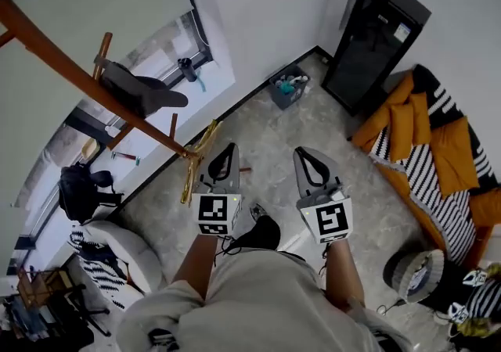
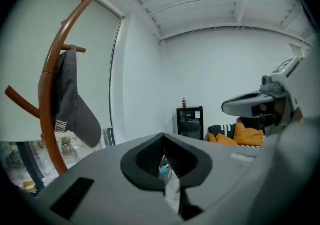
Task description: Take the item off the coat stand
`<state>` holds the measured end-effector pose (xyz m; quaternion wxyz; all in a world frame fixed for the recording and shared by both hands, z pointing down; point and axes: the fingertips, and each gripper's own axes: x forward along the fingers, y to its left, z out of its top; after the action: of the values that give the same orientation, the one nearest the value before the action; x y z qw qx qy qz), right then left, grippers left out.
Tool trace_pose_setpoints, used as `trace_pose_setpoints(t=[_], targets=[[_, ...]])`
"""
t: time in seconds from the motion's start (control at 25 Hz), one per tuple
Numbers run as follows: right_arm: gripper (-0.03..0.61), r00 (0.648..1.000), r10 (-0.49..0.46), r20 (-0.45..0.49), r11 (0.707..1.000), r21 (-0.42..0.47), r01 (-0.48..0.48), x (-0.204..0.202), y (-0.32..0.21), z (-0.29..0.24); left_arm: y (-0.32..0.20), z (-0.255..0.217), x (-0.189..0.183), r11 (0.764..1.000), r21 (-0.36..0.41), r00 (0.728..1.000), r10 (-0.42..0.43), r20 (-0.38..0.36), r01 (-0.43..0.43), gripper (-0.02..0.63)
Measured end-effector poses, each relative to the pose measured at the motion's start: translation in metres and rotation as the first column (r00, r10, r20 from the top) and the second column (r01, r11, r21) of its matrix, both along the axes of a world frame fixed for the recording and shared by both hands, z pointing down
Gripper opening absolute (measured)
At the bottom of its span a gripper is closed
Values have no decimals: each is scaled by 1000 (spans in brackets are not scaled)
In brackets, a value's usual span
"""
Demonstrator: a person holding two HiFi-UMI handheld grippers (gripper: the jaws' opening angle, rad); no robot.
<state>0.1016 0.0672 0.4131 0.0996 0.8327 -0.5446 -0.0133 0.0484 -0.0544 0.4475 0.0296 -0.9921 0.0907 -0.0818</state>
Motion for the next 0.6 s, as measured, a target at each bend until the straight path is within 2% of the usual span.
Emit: trace_pose_setpoints(t=[0.12, 0.28, 0.44, 0.6], targets=[[6, 998, -51, 19, 999, 5, 51, 29, -40, -8, -33, -6, 20, 999, 6, 999, -46, -5, 46, 9], [6, 980, -197, -5, 980, -14, 197, 29, -111, -13, -77, -20, 19, 992, 30, 992, -124, -26, 125, 11], [6, 942, -334, 14, 943, 7, 334, 15, -171, -21, -110, -29, 4, 972, 35, 973, -230, -34, 231, 9], [6, 888, -460, 11, 888, -1, 460, -4, -210, -23, -132, -26, -21, 936, 23, 936, -352, -25, 352, 9]])
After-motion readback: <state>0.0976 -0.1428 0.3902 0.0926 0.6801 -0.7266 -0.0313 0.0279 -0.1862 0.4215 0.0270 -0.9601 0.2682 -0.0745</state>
